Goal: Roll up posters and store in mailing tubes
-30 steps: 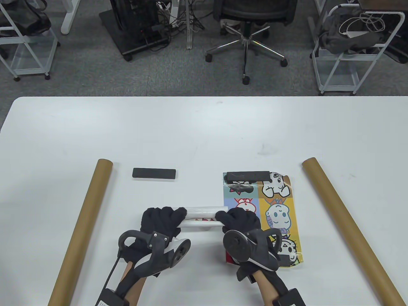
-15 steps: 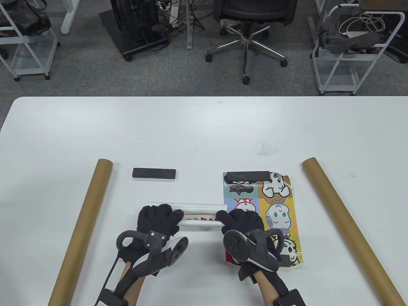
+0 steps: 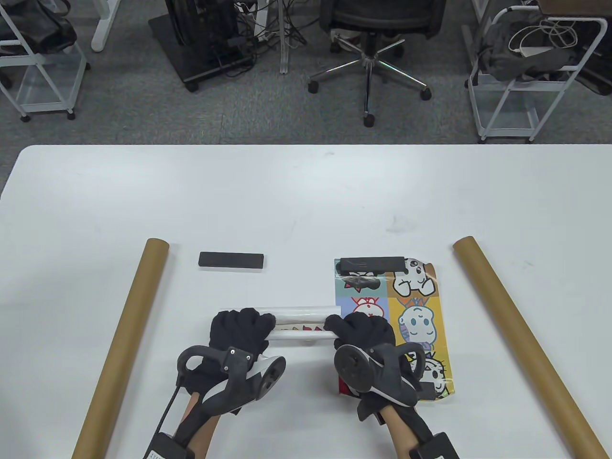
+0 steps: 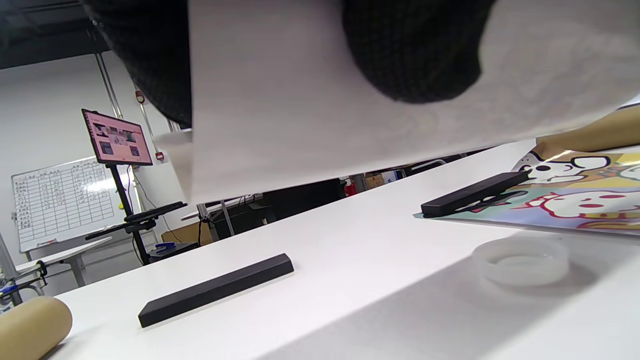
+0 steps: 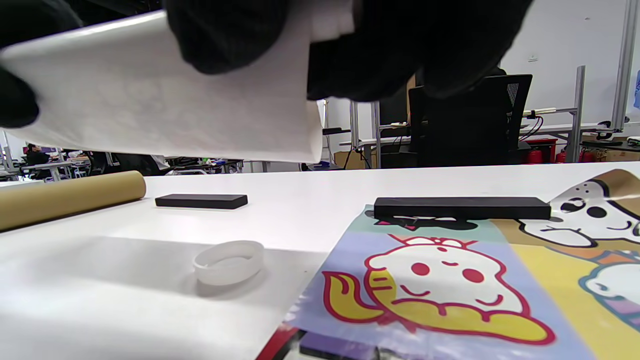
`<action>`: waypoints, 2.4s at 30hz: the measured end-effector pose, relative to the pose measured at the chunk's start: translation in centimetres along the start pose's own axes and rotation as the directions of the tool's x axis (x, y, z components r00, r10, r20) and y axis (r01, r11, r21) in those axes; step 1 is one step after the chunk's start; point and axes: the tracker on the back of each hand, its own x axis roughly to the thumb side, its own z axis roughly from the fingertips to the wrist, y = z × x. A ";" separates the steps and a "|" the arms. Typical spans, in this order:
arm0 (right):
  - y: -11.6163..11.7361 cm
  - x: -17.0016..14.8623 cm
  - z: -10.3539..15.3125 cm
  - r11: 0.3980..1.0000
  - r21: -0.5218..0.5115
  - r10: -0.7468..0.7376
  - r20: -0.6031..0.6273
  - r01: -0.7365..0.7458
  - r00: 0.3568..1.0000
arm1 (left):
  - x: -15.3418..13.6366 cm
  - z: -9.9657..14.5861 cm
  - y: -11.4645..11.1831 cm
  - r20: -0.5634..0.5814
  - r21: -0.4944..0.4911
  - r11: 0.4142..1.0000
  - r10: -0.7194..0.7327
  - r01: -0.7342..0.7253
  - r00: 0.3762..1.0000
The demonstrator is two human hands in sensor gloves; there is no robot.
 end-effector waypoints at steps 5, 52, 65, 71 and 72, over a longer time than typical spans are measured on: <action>0.0 -0.2 0.1 0.999 -0.003 -0.049 0.009 0.049 0.999 | -0.2 0.0 0.1 -0.021 0.002 1.000 -0.003 0.003 1.000; -0.2 0.0 -0.1 1.000 0.015 -0.007 -0.032 0.007 0.999 | 0.5 -0.1 -0.1 0.010 -0.043 0.999 0.010 -0.010 1.000; -0.1 0.3 -0.1 1.000 0.003 0.004 -0.025 -0.003 1.000 | 0.1 -0.3 0.0 -0.029 -0.037 0.999 -0.013 0.012 0.999; 0.1 0.0 -0.1 1.000 0.027 -0.012 -0.028 0.012 1.000 | -0.1 -0.2 -0.1 -0.052 -0.040 0.999 -0.020 0.018 0.998; 0.1 -0.1 -0.1 0.999 0.031 -0.010 -0.027 0.011 1.000 | -0.1 -0.2 -0.1 -0.052 -0.043 0.999 -0.019 0.017 0.998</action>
